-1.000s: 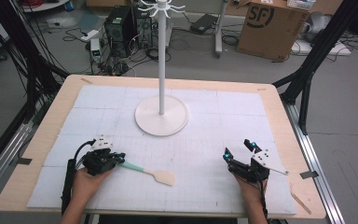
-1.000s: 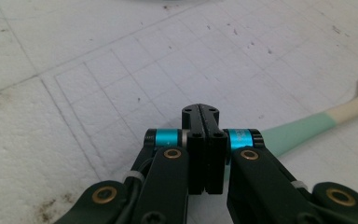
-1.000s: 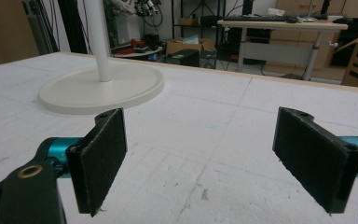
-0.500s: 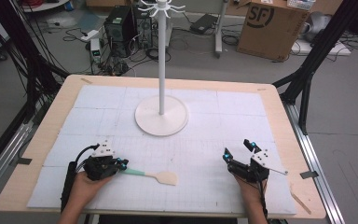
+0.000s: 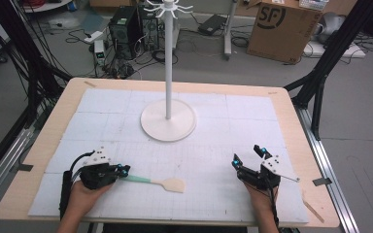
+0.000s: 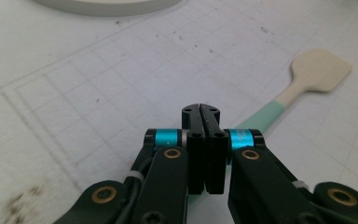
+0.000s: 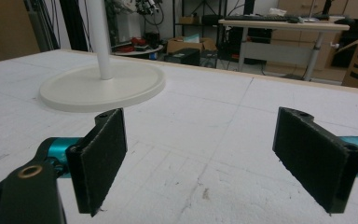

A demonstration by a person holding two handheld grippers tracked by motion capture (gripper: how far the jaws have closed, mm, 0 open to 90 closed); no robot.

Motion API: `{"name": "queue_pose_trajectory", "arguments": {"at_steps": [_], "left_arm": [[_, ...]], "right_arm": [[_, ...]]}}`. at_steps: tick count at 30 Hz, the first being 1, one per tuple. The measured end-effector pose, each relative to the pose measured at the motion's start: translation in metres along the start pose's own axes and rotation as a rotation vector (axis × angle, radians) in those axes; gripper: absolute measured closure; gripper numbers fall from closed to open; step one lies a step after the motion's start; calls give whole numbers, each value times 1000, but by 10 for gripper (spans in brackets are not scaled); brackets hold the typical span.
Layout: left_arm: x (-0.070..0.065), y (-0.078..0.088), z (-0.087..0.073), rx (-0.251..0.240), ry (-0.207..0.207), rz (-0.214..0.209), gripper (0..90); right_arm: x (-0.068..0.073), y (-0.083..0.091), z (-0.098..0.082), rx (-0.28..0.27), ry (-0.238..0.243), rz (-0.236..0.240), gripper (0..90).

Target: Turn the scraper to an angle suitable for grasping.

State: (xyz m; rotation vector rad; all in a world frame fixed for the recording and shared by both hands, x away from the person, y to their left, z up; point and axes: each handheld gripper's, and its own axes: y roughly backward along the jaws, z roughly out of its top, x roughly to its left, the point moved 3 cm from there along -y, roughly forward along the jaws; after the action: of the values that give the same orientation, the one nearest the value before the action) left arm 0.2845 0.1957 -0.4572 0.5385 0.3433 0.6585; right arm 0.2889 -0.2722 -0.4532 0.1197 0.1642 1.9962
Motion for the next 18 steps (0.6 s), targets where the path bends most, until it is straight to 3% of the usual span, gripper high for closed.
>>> {"name": "queue_pose_trajectory", "arguments": {"at_steps": [8, 11, 18], "left_arm": [[15, 21, -13, 16, 51, 40, 892], [16, 23, -15, 23, 49, 22, 893], [15, 20, -15, 55, 39, 44, 895]], "right_arm": [[0, 0, 0, 0, -2, 2, 167], [0, 0, 0, -1, -5, 2, 166], [0, 0, 0, -1, 0, 2, 166]]}}
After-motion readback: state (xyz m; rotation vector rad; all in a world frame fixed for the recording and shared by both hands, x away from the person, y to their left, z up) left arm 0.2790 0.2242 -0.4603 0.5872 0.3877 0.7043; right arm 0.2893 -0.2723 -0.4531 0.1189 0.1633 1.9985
